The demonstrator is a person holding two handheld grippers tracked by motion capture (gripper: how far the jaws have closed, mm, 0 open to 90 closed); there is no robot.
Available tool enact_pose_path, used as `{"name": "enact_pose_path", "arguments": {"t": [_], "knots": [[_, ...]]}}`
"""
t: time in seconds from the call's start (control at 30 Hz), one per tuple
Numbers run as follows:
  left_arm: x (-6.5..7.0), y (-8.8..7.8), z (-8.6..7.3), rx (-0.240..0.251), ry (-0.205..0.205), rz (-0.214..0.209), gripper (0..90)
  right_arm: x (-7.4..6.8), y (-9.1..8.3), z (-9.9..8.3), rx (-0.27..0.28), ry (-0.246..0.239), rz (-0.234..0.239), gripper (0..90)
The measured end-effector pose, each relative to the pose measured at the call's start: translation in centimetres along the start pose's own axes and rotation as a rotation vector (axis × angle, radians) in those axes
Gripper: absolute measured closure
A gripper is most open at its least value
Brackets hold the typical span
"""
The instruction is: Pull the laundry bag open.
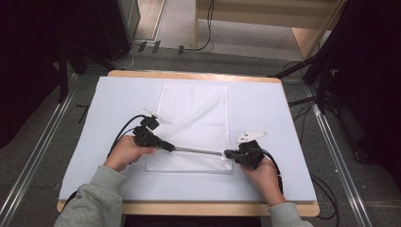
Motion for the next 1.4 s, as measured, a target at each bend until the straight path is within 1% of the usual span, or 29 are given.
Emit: {"name": "enact_pose_path", "arguments": {"t": [0.03, 0.07, 0.1, 0.13, 0.17, 0.2, 0.3, 0.37, 0.57, 0.63, 0.7, 0.73, 0.8, 0.83, 0.9, 1.0, 1.07, 1.13, 1.2, 1.33, 1.4], "knots": [[-0.1, -0.1, -0.1, 0.003, -0.003, 0.008, 88.0, 0.0, 0.0, 0.0, 0.003, 0.001, 0.001, 90.0], [-0.1, -0.1, -0.1, 0.005, -0.007, 0.001, 88.0, 0.0, 0.0, 0.0, 0.004, 0.001, 0.001, 90.0], [-0.1, -0.2, -0.2, 0.005, -0.007, 0.004, 88.0, 0.0, 0.0, 0.0, 0.005, 0.000, 0.003, 90.0], [-0.1, -0.3, -0.2, 0.006, -0.010, 0.005, 88.0, 0.0, 0.0, 0.0, 0.003, 0.006, 0.008, 90.0], [-0.1, -0.3, -0.3, 0.006, -0.009, -0.002, 88.0, 0.1, 0.0, 0.0, 0.001, 0.012, 0.009, 90.0], [-0.1, -0.3, -0.4, 0.006, -0.006, 0.006, 88.0, 0.1, 0.0, 0.0, 0.003, 0.012, 0.013, 90.0], [-0.3, -0.5, -0.5, 0.010, -0.014, 0.016, 88.0, 0.1, 0.0, 0.0, 0.000, 0.007, 0.012, 90.0], [-0.4, -0.8, -0.7, 0.017, -0.022, 0.014, 88.0, 0.1, 0.0, 0.0, 0.001, 0.005, 0.013, 90.0], [-0.7, -1.3, -1.0, 0.025, -0.029, 0.025, 88.0, 0.1, 0.0, 0.0, -0.001, 0.001, 0.017, 90.0], [-0.7, -1.4, -1.1, 0.031, -0.031, 0.014, 88.0, 0.1, 0.0, 0.0, 0.003, 0.000, 0.018, 90.0], [-0.7, -1.5, -1.2, 0.029, -0.032, 0.025, 88.0, 0.2, 0.0, 0.0, 0.005, 0.000, 0.021, 90.0], [-0.7, -1.6, -1.3, 0.036, -0.035, 0.018, 88.0, 0.2, 0.0, 0.0, 0.005, -0.002, 0.022, 90.0], [-0.8, -1.7, -1.4, 0.030, -0.034, 0.032, 88.0, 0.2, 0.0, -0.1, 0.007, -0.005, 0.027, 90.0], [-0.9, -1.8, -1.5, 0.035, -0.039, 0.030, 88.0, 0.2, 0.0, -0.1, 0.011, -0.007, 0.027, 90.0], [-1.0, -2.0, -1.6, 0.042, -0.048, 0.035, 88.0, 0.2, 0.0, -0.1, 0.016, -0.021, 0.030, 90.0], [-1.2, -2.4, -1.9, 0.051, -0.055, 0.035, 88.0, 0.2, 0.0, -0.1, 0.013, -0.028, 0.034, 90.0], [-1.2, -2.6, -2.0, 0.051, -0.054, 0.039, 88.0, 0.2, 0.0, -0.1, 0.014, -0.024, 0.042, 90.0], [-1.4, -2.9, -2.1, 0.062, -0.057, 0.047, 88.0, 0.3, 0.0, -0.1, 0.015, -0.022, 0.047, 90.0], [-1.4, -3.3, -2.3, 0.066, -0.055, 0.046, 88.0, 0.3, 0.0, -0.1, 0.012, -0.023, 0.052, 90.0], [-1.7, -3.8, -2.7, 0.077, -0.064, 0.054, 88.0, 0.3, 0.0, -0.1, 0.008, -0.023, 0.055, 90.0], [-1.7, -3.9, -2.9, 0.074, -0.068, 0.060, 88.0, 0.4, 0.0, 0.0, 0.007, -0.028, 0.059, 90.0]]}}
Point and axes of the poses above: each handheld gripper's, and its own axes: y roughly forward along the jaws, z roughly out of its top, x roughly to its right, the point moved 7 cm from there along y, roughly forward along the jaws, and after that the axes turned 2 degrees about y, right-handed, at the moved point
